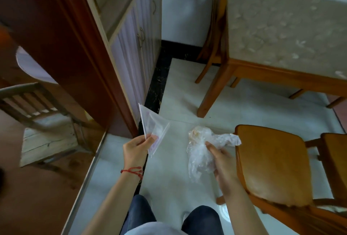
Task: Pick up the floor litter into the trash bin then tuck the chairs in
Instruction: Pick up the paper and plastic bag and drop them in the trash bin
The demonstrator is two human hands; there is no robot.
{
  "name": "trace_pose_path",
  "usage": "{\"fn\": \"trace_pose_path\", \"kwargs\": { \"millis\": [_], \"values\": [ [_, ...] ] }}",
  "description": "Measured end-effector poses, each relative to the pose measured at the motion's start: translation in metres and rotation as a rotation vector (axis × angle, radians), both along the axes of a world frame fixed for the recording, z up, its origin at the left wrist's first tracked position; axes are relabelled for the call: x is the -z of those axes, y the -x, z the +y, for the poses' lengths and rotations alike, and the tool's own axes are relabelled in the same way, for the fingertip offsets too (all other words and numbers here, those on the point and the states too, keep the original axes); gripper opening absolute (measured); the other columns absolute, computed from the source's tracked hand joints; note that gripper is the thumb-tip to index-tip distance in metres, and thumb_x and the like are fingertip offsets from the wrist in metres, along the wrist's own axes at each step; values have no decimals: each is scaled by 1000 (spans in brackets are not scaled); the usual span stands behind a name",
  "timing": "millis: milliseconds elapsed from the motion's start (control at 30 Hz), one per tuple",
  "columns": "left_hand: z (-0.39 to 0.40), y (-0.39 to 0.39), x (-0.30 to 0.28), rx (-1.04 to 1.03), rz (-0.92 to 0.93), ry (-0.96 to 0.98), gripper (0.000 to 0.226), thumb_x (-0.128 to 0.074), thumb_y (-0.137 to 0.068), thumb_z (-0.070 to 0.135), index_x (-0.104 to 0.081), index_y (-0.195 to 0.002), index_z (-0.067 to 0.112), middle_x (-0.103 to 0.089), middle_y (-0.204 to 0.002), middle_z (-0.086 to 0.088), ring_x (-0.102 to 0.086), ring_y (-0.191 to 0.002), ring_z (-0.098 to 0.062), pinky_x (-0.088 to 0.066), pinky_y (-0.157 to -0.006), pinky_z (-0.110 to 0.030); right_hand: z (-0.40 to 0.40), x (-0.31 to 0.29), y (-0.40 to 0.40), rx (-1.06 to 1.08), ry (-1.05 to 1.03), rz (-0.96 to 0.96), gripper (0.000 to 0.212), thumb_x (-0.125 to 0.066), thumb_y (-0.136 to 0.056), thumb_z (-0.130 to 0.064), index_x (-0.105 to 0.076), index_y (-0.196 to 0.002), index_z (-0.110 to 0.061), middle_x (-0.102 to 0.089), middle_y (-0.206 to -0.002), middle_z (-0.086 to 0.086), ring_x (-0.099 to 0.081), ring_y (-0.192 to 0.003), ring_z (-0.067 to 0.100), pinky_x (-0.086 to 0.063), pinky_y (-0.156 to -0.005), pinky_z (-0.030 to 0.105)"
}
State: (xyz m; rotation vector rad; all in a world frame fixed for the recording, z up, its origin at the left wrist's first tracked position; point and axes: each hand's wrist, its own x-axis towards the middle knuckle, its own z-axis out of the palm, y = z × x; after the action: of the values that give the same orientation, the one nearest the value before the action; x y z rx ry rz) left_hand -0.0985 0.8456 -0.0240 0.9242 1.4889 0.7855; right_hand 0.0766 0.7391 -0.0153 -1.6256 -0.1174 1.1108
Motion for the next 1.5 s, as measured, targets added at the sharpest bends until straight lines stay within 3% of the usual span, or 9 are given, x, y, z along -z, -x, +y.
{"fn": "trace_pose_path", "kwargs": {
  "millis": [133,233,467,567,700,900,1100,1333,1500],
  "values": [
    [-28,2,-3,-95,-4,-3,19,-72,-75,18,-71,-90,6,-65,-76,0,-57,-69,-13,-49,-64,-23,-1,-4,-6,-92,11,-6,13,-64,-82,-19,-57,-93,-19,-62,-85,-6,-61,-80,13,-48,-68,27],
    [-57,2,-1,-197,13,-7,20,-71,-76,17,-71,-91,4,-66,-79,-3,-59,-75,-19,-50,-72,-30,-7,-5,-13,-198,20,-36,8,-64,-82,-18,-56,-84,-21,-60,-85,-3,-59,-81,17,-46,-80,33],
    [-142,4,2,-483,21,20,21,-72,-75,19,-72,-91,5,-69,-85,-11,-63,-79,-26,-54,-68,-31,-33,0,-20,-476,48,-107,13,-64,-81,-22,-54,-74,-26,-58,-78,-6,-56,-73,11,-44,-79,33],
    [-177,12,0,-566,24,9,22,-72,-76,16,-71,-93,4,-69,-85,-11,-63,-78,-24,-53,-75,-35,-47,2,-12,-563,44,-121,7,-65,-80,-19,-60,-79,-16,-62,-80,3,-61,-78,22,-48,-81,38],
    [-221,29,-3,-672,19,12,23,-72,-75,15,-70,-94,2,-68,-84,-11,-63,-77,-27,-53,-76,-36,-69,3,6,-623,80,-89,27,-68,-78,-17,-60,-95,2,-66,-102,21,-59,-99,41,-47,-90,50],
    [-285,64,-3,-790,-7,-17,22,-74,-72,11,-71,-91,1,-70,-81,-13,-64,-72,-24,-54,-63,-24,-105,11,38,-750,76,-80,18,-72,-75,-20,-63,-81,-5,-62,-85,18,-57,-74,29,-48,-67,38],
    [-365,97,2,-854,-37,-37,11,-74,-72,10,-73,-83,9,-69,-74,-6,-61,-69,-20,-52,-69,-30,-166,14,77,-816,74,-69,25,-73,-74,-17,-65,-91,0,-67,-89,17,-63,-79,31,-52,-77,44],
    [-471,130,17,-973,-4,-28,6,-74,-71,10,-71,-76,12,-65,-65,0,-55,-59,-11,-45,-56,-19,-249,22,119,-939,74,-61,14,-72,-75,-17,-60,-74,-10,-56,-54,-3,-51,-43,6,-43,-44,19],
    [-541,138,26,-1065,12,16,5,-74,-72,13,-71,-71,16,-65,-67,-1,-53,-61,-12,-44,-58,-21,-295,33,136,-1080,141,-101,27,-74,-73,-26,-53,-82,-12,-48,-72,9,-45,-66,23,-41,-60,31]
  ]
}}
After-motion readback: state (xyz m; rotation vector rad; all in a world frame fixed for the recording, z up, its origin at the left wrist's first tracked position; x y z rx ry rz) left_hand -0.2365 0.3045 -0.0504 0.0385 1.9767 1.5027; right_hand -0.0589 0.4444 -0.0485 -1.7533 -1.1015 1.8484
